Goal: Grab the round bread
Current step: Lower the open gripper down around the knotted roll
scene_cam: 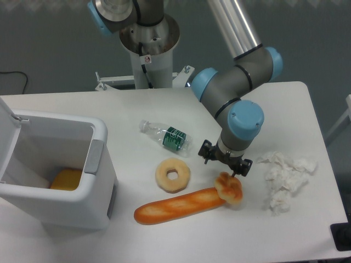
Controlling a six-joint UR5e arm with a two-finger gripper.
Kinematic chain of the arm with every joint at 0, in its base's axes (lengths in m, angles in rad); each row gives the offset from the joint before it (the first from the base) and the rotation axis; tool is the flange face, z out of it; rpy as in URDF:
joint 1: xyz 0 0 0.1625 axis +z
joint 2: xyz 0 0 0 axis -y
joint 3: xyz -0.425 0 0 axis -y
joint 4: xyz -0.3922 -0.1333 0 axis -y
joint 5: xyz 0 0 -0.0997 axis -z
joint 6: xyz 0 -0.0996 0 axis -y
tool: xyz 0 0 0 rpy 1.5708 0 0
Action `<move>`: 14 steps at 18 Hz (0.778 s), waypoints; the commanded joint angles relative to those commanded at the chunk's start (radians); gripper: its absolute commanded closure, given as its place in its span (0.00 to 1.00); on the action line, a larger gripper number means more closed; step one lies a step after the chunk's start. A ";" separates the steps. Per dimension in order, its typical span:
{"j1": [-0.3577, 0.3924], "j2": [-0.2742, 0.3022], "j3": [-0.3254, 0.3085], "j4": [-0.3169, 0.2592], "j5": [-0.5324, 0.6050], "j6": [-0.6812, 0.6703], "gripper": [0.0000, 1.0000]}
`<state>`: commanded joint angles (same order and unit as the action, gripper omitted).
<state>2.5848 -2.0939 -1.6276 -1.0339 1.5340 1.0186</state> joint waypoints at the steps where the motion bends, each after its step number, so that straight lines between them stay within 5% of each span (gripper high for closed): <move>1: 0.002 0.000 0.003 0.002 0.000 -0.002 0.26; 7: 0.002 -0.002 0.008 0.002 -0.002 -0.003 0.37; 14: 0.011 0.002 0.038 0.002 -0.003 -0.020 0.34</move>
<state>2.5955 -2.0923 -1.5892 -1.0324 1.5309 0.9986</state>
